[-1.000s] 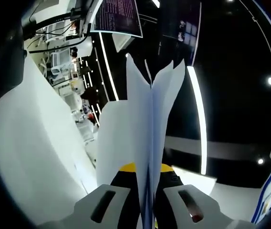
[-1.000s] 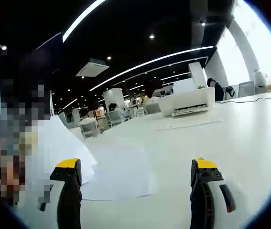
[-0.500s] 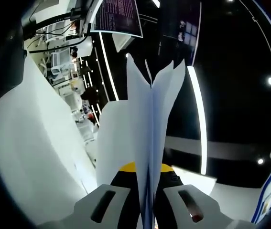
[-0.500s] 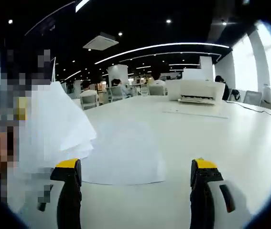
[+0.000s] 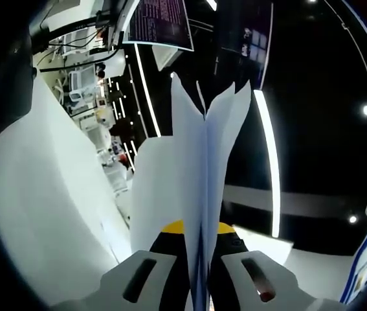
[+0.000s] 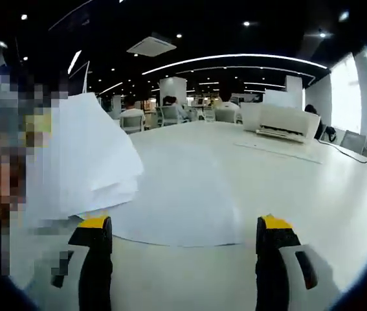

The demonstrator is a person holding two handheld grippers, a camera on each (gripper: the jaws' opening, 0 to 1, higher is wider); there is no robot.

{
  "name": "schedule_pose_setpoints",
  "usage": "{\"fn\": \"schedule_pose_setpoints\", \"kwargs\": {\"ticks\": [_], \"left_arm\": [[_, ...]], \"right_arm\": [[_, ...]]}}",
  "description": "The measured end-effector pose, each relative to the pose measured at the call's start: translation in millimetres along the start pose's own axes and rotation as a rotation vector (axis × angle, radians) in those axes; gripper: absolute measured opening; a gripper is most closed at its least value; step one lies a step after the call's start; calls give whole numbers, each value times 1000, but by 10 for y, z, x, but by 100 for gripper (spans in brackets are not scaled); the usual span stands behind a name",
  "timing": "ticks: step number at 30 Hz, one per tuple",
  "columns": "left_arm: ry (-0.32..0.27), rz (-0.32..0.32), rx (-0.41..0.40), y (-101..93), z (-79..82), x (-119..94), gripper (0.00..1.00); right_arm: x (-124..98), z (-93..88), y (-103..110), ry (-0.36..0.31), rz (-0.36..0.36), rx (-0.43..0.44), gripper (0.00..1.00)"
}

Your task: Organize the stack of printing papers by aligning and flattening the scattered papers on the table

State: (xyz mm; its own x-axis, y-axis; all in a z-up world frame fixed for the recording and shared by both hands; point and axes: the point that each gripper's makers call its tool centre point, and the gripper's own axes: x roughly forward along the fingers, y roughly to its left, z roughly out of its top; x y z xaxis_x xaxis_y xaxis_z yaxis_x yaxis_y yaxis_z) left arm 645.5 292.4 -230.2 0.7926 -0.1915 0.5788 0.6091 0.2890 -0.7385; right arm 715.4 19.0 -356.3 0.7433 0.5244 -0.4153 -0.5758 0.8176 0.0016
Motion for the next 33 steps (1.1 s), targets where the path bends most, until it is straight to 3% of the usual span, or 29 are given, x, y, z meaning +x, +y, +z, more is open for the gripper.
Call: {"fn": "schedule_pose_setpoints", "kwargs": {"ticks": [10,13,17,23,29,31,33], "left_arm": [[-3,-3,-1,1,7,-4,7],[-3,-3,-1,4,9,-5,7],[-4,-3,0,7,13,-6,7],[-5,-4,0,0,9,-8,7],[-5,-4,1,-10,2,-7,7],[-5,-4,1,-13,0,-7,7],[-5,-4,0,-15,-1,-6,7]], "right_arm": [[25,53,18,-11,-10,8,86],[17,82,105,-22,27,-10,76],[-18,98,150,-31,41,-19,74],[-50,93,211,-37,76,-31,58],[-95,83,267,-47,108,-37,36],[-125,79,286,-48,121,-36,23],[-150,69,295,-48,129,-32,21]]}}
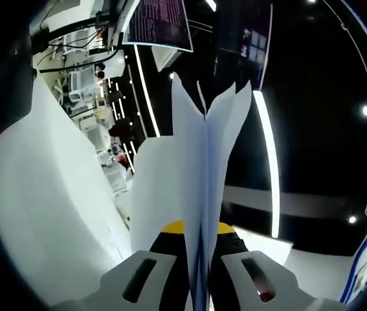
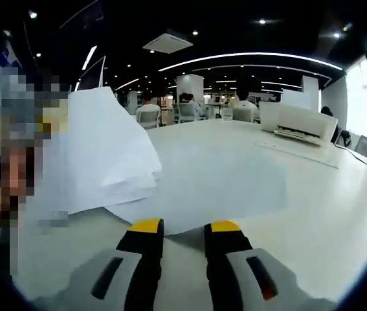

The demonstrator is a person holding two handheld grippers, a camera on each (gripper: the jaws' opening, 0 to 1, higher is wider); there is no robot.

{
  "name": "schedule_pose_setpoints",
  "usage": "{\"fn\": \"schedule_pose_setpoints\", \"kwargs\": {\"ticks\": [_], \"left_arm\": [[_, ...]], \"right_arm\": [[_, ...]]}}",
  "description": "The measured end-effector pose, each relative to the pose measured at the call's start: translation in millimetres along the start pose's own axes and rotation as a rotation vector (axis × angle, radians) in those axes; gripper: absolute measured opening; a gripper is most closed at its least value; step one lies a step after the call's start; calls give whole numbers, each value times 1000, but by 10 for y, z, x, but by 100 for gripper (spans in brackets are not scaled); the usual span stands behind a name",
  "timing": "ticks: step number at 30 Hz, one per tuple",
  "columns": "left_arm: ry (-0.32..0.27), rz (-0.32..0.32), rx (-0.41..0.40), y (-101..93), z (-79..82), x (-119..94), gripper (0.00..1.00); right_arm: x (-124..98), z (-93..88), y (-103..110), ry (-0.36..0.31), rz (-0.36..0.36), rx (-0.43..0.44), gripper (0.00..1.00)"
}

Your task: Organize the stack of printing papers by aligning and flattening the scattered papers on the table

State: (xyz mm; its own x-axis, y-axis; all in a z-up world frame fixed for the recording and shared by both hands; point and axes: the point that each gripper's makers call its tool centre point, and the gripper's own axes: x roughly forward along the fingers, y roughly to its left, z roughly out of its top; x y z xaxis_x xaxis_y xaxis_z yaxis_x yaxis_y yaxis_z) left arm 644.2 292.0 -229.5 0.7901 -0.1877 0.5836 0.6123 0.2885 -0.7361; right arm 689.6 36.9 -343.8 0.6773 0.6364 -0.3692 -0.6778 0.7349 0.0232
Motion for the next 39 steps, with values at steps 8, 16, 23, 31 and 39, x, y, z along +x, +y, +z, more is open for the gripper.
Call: {"fn": "schedule_pose_setpoints", "kwargs": {"ticks": [8,16,23,31,39], "left_arm": [[0,0,-1,5,5,5,7],[0,1,-2,9,7,4,7],[0,2,-1,11,7,1,7],[1,3,-1,8,4,1,7],[0,2,-1,-1,-2,-2,7]], "right_arm": [[-20,-35,-2,2,3,6,15],[8,-46,-41,7,9,25,7],[27,-57,-108,14,8,99,0],[61,-58,-144,17,9,118,0],[66,-32,-169,2,14,146,0]]}}
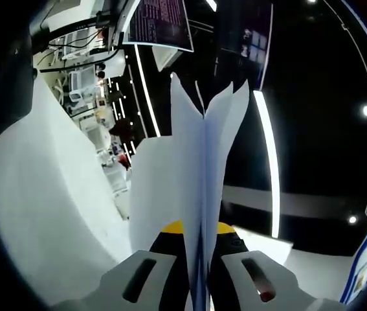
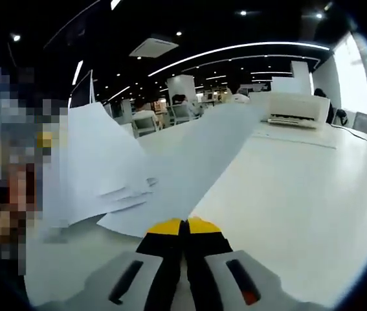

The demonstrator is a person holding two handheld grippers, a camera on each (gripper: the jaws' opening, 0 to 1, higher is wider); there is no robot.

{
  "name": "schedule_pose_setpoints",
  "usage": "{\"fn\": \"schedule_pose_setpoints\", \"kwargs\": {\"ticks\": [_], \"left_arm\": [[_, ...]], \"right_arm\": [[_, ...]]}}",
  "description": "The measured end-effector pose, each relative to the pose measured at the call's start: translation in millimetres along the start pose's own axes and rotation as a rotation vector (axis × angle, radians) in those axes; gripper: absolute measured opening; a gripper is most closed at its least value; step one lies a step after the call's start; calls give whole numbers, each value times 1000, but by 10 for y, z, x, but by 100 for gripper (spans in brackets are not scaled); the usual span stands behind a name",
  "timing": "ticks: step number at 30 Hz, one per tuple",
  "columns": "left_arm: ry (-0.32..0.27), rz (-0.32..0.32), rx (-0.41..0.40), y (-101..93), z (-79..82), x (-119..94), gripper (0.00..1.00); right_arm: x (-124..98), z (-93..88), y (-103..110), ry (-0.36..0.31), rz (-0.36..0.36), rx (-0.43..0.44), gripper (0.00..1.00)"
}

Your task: Organize the stack of printing papers by aligning and flattening the scattered papers on the table

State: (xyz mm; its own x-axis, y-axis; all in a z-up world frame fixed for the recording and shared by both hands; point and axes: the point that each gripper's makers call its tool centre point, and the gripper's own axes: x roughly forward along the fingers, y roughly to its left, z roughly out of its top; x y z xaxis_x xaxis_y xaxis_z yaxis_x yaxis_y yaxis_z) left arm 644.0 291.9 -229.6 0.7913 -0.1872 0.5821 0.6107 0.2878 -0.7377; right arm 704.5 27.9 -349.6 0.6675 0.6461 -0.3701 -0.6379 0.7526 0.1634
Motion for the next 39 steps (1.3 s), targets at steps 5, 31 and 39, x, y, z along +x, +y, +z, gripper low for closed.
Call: {"fn": "schedule_pose_setpoints", "kwargs": {"ticks": [5,31,39], "left_arm": [[-1,0,-2,-1,1,-1,7],[3,13,6,6,0,-2,7],[6,15,7,18,2,2,7]], "right_arm": [[-28,28,-26,-21,6,41,0],[-203,239,-32,-168,23,135,0],[-273,286,-26,-203,11,112,0]]}}
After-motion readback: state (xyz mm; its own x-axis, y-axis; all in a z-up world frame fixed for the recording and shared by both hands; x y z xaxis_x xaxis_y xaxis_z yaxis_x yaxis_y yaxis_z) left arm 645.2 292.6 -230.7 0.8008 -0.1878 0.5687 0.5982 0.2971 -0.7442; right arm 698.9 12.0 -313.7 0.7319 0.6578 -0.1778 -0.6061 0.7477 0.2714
